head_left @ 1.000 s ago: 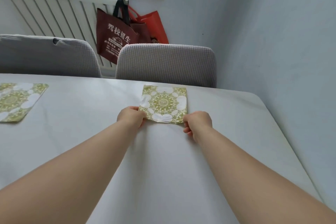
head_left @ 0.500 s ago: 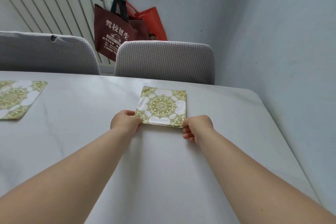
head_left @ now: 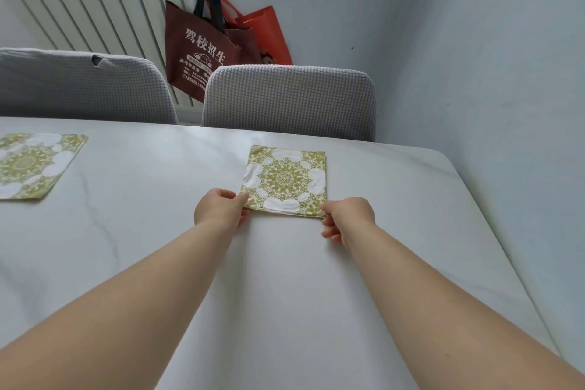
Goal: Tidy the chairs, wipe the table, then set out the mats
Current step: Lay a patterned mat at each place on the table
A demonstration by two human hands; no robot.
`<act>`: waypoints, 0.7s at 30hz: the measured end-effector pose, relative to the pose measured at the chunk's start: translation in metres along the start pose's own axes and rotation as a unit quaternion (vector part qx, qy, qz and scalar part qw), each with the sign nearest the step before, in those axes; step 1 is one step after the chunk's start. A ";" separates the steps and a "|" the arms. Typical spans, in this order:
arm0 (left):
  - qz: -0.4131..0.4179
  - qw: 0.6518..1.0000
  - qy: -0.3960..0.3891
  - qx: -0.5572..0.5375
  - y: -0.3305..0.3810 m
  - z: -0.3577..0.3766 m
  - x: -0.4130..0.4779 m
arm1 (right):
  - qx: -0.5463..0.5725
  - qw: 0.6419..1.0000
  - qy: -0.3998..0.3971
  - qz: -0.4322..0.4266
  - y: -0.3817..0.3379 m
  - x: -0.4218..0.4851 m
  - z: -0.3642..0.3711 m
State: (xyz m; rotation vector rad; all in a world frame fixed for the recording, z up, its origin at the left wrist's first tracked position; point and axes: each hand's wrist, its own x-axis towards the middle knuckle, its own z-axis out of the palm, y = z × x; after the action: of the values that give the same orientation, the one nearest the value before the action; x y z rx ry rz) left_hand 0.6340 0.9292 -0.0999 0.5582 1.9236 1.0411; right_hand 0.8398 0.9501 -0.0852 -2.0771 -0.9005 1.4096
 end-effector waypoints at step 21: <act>-0.054 0.968 -0.182 0.166 -0.055 -0.106 -0.185 | -0.075 0.997 -0.012 -0.007 0.102 -0.170 -0.066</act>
State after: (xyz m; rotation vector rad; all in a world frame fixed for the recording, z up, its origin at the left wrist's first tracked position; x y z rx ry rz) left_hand 0.6441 0.7217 -0.0280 0.7651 1.7808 0.5030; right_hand 0.8836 0.7550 -0.0264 -2.1615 -1.0582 1.4005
